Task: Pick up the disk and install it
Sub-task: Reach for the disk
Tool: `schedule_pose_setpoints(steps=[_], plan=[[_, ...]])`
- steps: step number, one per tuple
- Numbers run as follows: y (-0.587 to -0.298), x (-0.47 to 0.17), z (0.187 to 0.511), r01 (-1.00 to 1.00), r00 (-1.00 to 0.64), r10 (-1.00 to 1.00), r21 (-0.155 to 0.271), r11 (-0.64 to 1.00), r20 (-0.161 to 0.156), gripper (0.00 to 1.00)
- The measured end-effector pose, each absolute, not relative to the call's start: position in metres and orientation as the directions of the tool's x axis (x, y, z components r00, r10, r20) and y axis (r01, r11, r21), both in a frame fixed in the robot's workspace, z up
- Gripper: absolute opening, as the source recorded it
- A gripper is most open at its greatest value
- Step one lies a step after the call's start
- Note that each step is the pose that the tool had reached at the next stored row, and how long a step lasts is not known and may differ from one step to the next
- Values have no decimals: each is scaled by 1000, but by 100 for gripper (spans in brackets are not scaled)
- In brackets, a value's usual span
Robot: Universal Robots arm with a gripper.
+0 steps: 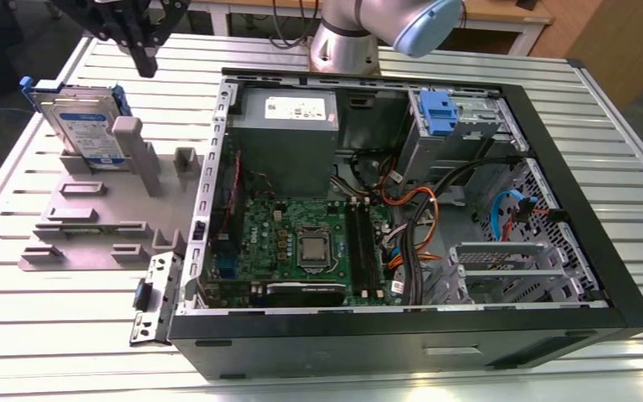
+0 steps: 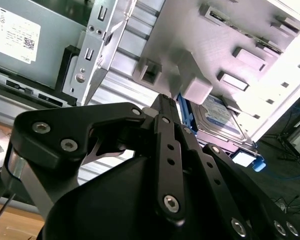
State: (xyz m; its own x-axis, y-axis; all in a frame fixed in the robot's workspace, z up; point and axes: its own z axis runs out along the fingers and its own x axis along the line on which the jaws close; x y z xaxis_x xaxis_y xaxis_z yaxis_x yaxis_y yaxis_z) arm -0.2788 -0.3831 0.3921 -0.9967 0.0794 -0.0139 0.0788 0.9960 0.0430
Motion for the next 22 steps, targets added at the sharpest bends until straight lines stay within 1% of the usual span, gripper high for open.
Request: schedule_pose_setpoints(steps=[6,15,22], plan=[[-380,-287,392,79,-997,80,43,996,-8,11],[-376,-302,391,81,-997,80,41,996,17,11],[-370,-314,391,81,-997,80,40,996,18,11]])
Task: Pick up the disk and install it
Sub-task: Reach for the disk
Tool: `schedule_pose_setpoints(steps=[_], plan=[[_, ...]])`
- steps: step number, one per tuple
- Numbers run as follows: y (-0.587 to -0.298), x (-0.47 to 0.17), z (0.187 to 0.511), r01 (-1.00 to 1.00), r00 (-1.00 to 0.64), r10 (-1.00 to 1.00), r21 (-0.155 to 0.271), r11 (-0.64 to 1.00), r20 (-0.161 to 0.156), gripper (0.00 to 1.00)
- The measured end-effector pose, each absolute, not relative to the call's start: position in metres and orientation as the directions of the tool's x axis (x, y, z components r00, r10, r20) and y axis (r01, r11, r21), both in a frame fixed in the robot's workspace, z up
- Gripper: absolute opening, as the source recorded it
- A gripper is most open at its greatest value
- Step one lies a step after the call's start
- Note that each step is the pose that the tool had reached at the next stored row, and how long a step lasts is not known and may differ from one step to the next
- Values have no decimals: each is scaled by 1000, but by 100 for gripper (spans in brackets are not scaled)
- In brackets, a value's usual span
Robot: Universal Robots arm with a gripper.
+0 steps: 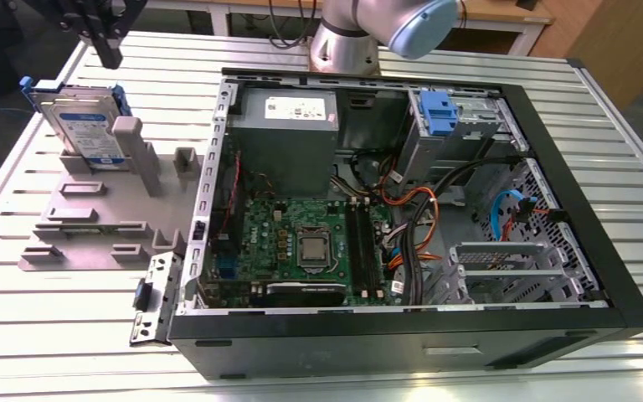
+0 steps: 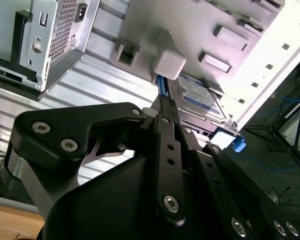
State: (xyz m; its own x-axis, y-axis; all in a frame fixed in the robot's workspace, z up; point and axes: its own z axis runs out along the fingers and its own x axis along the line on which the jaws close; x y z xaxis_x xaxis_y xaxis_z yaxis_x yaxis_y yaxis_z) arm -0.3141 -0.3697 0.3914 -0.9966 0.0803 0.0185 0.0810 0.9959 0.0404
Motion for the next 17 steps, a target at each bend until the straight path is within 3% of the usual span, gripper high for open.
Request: schedule_pose_setpoints(steps=[17], plan=[[-360,-338,391,81,-997,80,40,996,19,11]])
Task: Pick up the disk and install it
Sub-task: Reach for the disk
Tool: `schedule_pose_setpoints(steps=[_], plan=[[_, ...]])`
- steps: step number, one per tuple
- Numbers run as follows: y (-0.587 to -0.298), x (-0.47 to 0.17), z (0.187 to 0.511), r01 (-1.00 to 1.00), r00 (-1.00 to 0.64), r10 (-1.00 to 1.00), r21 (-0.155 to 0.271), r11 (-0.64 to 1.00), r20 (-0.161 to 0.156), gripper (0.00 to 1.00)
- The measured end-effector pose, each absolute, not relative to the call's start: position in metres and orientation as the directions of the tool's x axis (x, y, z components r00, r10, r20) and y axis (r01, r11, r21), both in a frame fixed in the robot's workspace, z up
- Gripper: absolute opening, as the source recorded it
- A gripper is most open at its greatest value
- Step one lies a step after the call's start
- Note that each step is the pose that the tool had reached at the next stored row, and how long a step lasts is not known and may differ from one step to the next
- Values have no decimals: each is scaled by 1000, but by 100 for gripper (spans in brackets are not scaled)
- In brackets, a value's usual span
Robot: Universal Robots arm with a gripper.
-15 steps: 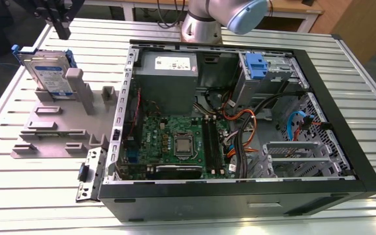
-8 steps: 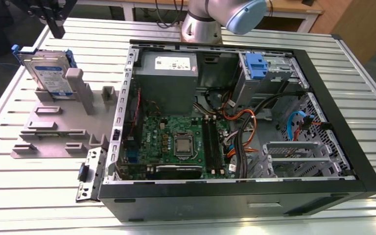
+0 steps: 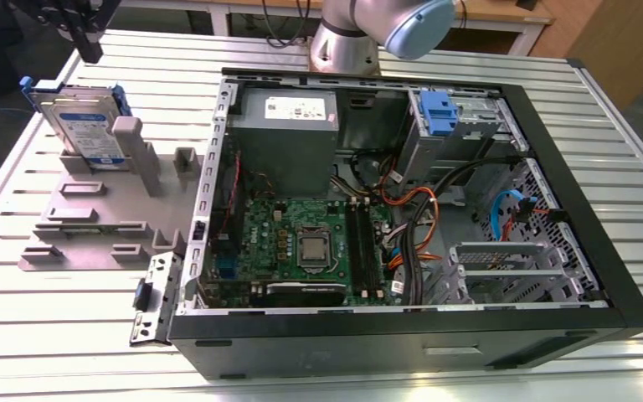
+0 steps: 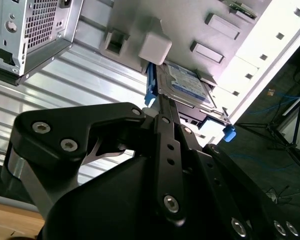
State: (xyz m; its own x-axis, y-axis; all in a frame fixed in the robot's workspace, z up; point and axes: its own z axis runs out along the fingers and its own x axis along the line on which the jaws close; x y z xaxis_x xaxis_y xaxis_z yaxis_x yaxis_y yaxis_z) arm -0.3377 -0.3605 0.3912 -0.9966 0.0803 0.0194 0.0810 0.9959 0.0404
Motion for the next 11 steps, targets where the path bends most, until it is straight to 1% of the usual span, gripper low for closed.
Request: schedule_pose_setpoints(steps=[11], plan=[[-355,-352,391,81,-997,80,40,996,20,11]])
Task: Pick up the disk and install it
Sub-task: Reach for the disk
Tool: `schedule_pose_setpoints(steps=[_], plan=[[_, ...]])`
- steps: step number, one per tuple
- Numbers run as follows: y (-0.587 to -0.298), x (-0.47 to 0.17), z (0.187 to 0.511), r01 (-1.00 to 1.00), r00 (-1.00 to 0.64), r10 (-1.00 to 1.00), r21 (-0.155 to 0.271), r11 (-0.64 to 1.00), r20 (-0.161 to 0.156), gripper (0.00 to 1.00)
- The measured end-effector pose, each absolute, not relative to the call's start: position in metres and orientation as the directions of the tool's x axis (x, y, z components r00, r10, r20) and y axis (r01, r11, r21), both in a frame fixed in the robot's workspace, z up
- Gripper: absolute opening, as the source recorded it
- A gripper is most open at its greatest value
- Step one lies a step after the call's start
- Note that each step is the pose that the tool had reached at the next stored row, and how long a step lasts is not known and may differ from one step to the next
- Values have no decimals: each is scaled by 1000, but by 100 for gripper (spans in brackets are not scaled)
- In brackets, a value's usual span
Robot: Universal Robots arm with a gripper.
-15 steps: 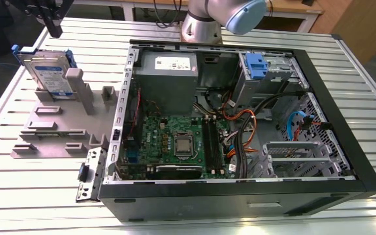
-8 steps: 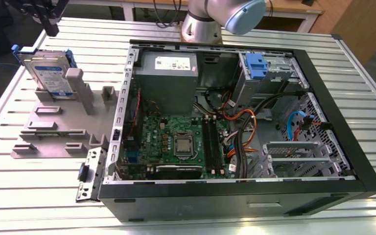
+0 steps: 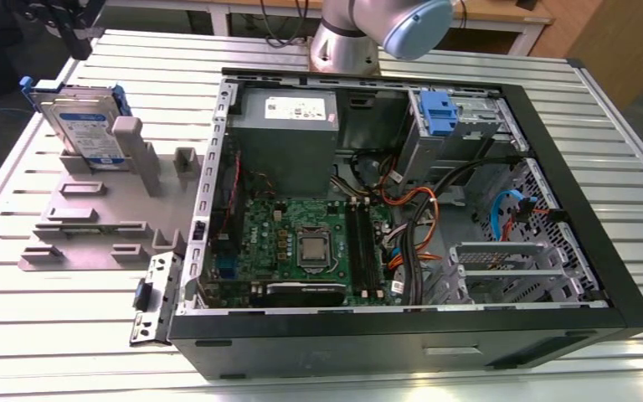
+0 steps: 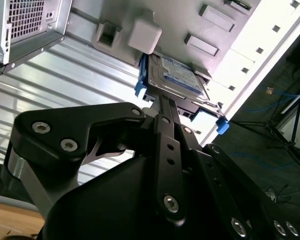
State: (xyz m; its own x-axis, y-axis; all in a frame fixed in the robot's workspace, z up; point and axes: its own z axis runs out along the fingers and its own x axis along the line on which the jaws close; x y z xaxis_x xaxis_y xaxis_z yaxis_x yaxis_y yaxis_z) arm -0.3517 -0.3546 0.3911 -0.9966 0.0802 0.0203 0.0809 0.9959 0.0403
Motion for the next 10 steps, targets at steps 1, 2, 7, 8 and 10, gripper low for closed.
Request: schedule_pose_setpoints(steps=[1,2,7,8,10], plan=[[-354,-353,391,81,-997,80,40,996,20,11],[-353,-355,391,81,-997,80,40,996,21,11],[-349,-362,391,81,-997,80,40,996,21,11],[-349,-364,391,81,-997,80,40,996,21,11],[-347,-366,391,81,-997,80,40,996,21,11]])
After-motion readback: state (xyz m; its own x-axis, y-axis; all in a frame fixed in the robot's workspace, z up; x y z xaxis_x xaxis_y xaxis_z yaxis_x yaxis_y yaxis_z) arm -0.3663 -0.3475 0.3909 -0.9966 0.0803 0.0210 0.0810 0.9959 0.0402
